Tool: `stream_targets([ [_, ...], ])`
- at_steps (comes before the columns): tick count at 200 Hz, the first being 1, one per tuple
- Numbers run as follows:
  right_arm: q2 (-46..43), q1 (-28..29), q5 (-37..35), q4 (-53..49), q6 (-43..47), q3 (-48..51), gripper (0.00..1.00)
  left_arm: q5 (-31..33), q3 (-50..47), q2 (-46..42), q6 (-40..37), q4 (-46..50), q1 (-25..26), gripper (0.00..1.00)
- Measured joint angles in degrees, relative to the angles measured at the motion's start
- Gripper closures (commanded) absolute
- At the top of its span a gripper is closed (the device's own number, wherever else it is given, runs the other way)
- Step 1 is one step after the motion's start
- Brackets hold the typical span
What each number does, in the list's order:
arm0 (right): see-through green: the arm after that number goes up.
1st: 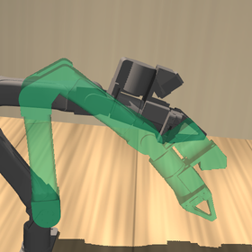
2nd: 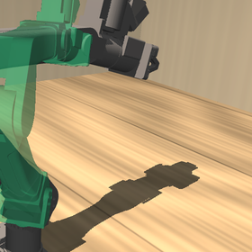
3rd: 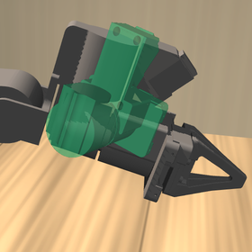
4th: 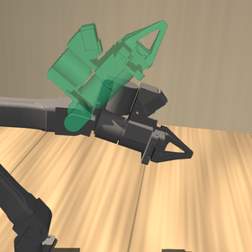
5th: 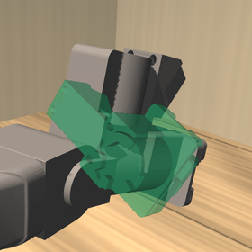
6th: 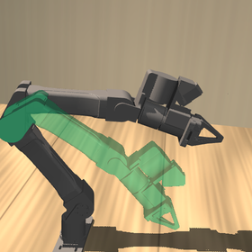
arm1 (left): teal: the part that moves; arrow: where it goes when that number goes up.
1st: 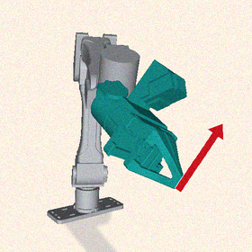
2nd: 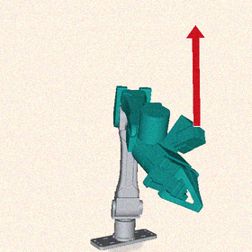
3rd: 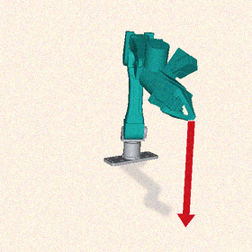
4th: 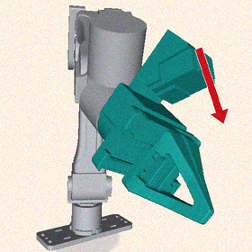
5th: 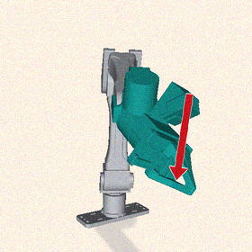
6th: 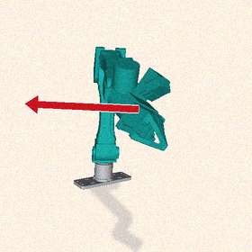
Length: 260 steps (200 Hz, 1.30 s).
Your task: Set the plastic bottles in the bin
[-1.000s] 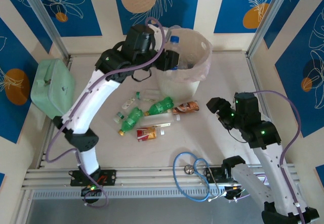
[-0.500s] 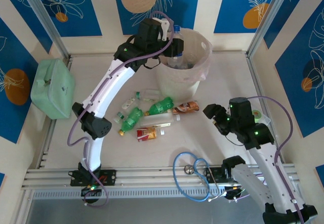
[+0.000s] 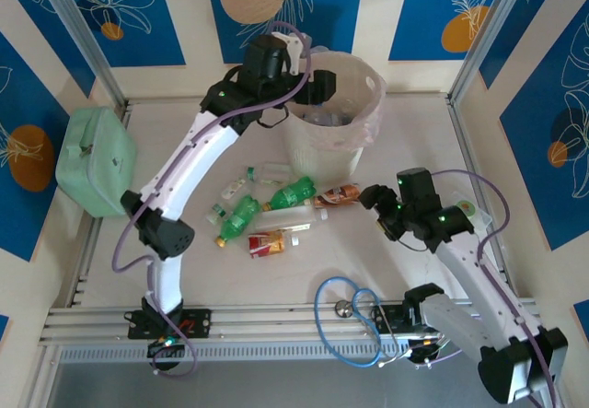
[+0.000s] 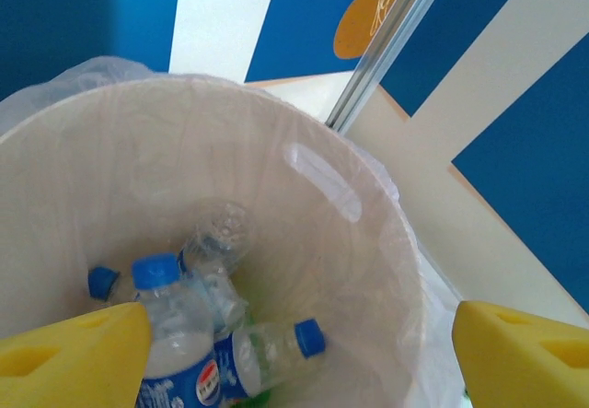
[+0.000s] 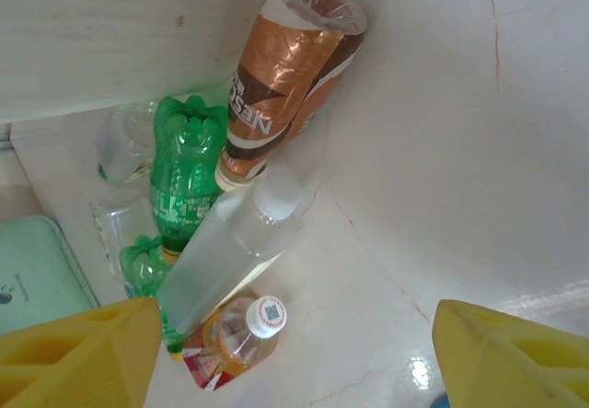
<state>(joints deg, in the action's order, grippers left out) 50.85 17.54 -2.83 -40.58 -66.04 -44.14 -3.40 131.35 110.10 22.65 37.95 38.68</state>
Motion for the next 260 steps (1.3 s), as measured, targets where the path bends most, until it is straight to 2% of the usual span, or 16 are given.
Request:
stream_targets([
  [70,13.35,1.27,-2.1,10.16,-3.54,0.04,0.16,-0.07,-42.62,-36.11,1.64,-8.92,0.0,0.12],
  [95,18.14,1.64,-3.04,12.74,-5.16,0.02,0.15,-0.07,-52.89,-43.52,2.47,-8.35,0.0,0.12],
  [126,23.61,2.25,-4.33,14.45,-7.67,-1.22,0.14,-0.07,-62.69,-47.98,4.17,-6.58,0.0,0.12],
  [174,31.32,2.91,-5.66,17.97,-11.17,-4.79,0.14,-0.26,-70.14,-51.91,6.93,-5.31,0.0,0.12],
  [260,39.74,3.02,-5.99,19.58,-15.34,-7.78,0.2,-0.26,-72.63,-52.7,7.5,-5.01,0.0,0.12],
])
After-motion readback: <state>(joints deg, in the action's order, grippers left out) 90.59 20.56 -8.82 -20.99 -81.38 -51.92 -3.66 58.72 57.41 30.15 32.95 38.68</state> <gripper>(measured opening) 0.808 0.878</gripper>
